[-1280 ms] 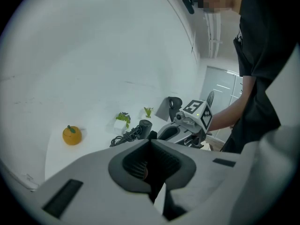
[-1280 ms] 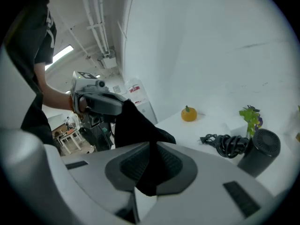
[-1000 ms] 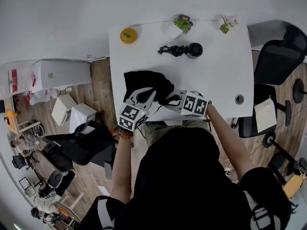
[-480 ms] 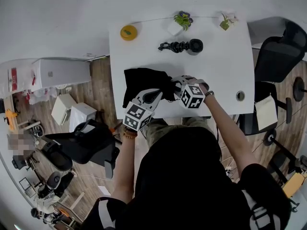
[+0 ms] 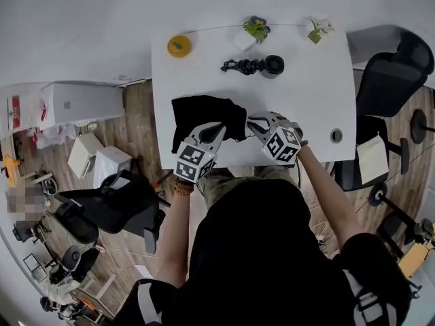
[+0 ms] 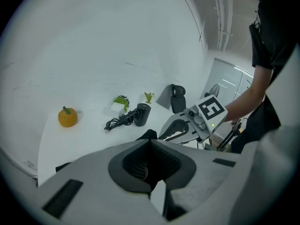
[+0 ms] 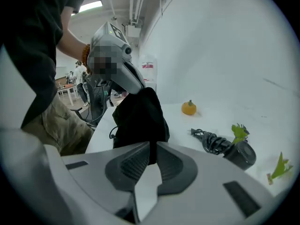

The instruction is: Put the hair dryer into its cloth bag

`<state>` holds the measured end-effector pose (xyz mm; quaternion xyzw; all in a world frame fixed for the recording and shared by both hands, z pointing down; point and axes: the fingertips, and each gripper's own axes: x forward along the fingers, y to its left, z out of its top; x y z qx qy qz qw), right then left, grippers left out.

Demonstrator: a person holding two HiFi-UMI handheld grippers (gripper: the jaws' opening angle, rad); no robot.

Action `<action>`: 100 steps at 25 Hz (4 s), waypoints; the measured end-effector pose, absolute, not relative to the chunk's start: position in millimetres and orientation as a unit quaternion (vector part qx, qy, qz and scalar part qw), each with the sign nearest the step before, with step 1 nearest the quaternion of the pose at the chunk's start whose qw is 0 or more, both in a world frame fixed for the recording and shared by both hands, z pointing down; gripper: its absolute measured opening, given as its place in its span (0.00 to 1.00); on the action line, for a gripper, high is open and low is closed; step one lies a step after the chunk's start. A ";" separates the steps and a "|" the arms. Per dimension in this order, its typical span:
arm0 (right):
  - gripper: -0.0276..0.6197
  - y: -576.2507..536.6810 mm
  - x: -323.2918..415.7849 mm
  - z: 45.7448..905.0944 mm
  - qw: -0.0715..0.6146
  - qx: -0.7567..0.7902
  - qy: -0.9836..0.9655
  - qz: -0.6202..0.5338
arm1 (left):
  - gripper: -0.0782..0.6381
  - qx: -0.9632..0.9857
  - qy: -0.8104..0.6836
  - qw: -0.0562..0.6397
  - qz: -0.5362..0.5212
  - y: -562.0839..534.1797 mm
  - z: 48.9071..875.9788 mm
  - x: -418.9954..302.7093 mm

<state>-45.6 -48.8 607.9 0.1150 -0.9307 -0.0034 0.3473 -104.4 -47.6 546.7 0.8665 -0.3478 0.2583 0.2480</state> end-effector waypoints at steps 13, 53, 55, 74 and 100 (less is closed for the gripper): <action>0.55 -225.1 46.2 586.6 0.375 0.255 -0.886 -0.100 | 0.15 0.862 -0.361 0.241 0.262 -56.8 547.9 -101.0; 0.63 -119.8 114.5 666.0 0.254 0.283 -0.861 0.339 | 0.15 0.863 -0.320 0.228 0.317 -63.7 560.9 -93.8; 0.63 -103.9 116.1 665.5 0.252 0.271 -0.862 0.347 | 0.15 0.864 -0.315 0.227 0.321 -66.1 562.4 -91.3; 0.63 -45.4 129.2 622.7 0.155 0.345 -0.824 0.421 | 0.15 0.885 -0.261 0.208 0.325 -48.6 552.9 -94.5; 0.63 26.6 60.1 612.7 0.099 0.348 -0.815 0.453 | 0.15 0.912 -0.222 0.176 0.296 -11.3 555.4 -92.8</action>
